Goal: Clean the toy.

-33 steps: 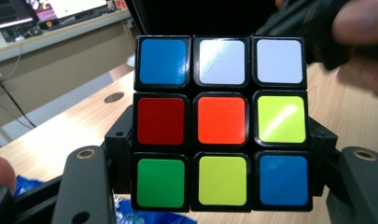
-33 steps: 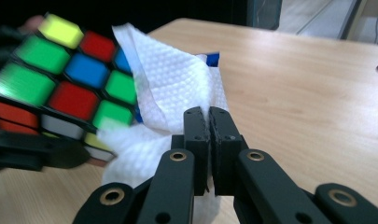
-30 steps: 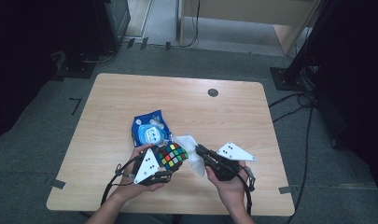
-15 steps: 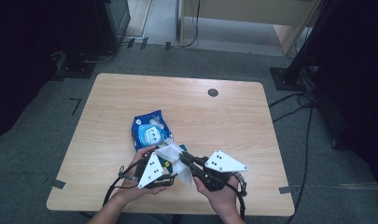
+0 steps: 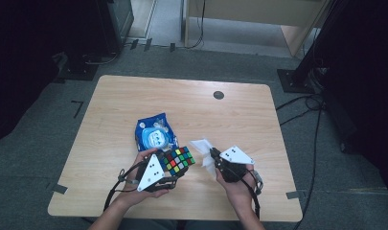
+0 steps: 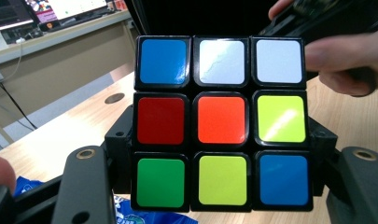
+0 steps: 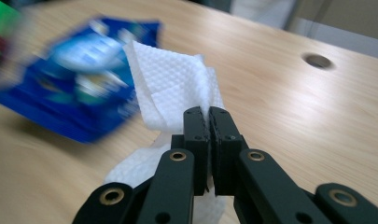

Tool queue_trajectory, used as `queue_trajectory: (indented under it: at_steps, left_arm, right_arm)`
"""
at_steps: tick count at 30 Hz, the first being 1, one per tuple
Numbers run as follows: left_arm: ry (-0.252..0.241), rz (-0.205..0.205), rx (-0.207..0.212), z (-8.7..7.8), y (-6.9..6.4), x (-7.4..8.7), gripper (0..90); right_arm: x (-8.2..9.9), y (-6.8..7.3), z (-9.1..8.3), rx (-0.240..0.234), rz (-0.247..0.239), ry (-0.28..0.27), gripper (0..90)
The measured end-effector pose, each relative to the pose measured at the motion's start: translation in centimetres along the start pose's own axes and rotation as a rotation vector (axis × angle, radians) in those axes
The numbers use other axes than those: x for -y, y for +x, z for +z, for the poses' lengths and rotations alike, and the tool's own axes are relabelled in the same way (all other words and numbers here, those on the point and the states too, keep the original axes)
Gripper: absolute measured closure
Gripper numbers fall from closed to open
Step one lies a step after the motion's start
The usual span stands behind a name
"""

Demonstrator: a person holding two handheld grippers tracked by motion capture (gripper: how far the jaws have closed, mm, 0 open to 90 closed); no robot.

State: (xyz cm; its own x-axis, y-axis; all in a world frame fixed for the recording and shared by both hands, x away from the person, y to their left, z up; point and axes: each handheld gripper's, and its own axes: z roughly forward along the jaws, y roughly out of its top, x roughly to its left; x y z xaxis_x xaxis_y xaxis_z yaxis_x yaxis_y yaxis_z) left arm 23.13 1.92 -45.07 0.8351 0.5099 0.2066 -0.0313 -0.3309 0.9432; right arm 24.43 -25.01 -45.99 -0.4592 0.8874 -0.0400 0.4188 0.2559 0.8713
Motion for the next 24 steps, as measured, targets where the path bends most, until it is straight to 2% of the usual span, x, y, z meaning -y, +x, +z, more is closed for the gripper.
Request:
queue_trajectory:
  at_steps: [6, 9, 10, 13, 16, 17, 20, 22, 24]
  left_arm:
    - [0.007, -0.005, -0.004, 0.1, 0.2, 0.2, 33.9]
    - [0.007, -0.013, -0.010, 0.1, 0.3, 0.3, 33.9]
    - [0.007, -0.013, -0.012, 0.2, 0.3, 0.3, 33.9]
    - [0.010, -0.015, -0.023, 0.2, 0.4, 0.3, 33.9]
    - [0.009, -0.020, -0.034, 0.3, 0.4, 0.3, 33.9]
    - [0.009, -0.019, -0.039, 0.3, 0.4, 0.3, 33.9]
    - [0.011, -0.017, -0.058, 0.4, 0.3, 0.4, 33.9]
    - [0.007, -0.019, -0.067, 0.4, 0.2, 0.3, 33.9]
    - [0.004, -0.014, -0.078, 0.5, 0.1, 0.3, 33.9]
  right_arm:
    - [1.6, -2.7, 1.1, 0.096, 0.056, 0.077, 85.9]
    - [1.4, -3.3, 0.6, 0.095, 0.117, 0.065, 68.6]
    - [1.0, -3.2, 0.1, 0.069, 0.141, 0.035, 65.5]
    - [-0.4, -2.3, -1.3, -0.057, 0.209, -0.050, 57.7]
    - [-2.0, -0.5, -2.7, -0.271, 0.318, -0.131, 50.7]
    - [-2.4, 0.1, -3.0, -0.323, 0.341, -0.143, 48.2]
    - [-3.4, 1.9, -3.5, -0.420, 0.355, -0.148, 39.3]
    - [-3.8, 2.7, -3.5, -0.451, 0.371, -0.146, 34.2]
    - [-3.8, 3.2, -3.2, -0.461, 0.394, -0.135, 29.7]
